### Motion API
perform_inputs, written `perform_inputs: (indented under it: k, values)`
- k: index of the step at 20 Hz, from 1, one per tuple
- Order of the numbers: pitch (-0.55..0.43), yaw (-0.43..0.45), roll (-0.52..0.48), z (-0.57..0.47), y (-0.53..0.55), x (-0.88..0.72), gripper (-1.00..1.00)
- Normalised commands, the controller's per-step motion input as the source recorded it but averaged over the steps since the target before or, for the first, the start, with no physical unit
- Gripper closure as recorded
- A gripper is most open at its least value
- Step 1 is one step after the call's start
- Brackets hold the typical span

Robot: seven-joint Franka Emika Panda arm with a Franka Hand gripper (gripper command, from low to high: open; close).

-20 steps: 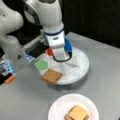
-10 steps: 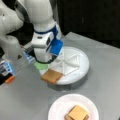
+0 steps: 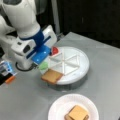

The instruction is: Ingredient selection for cheeseburger or sandwich

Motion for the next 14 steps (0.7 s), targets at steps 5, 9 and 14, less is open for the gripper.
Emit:
perform_inputs:
  k: [5,9,14]
  values:
    - [0.215,-0.079,0.657,0.25,-0.45,0.45,-1.0]
    - [0.191,0.124,0.684,0.2,-0.48,0.41,-1.0]
    - [0.132,0.227,0.695,0.11,-0.43,0.37,-1.0]
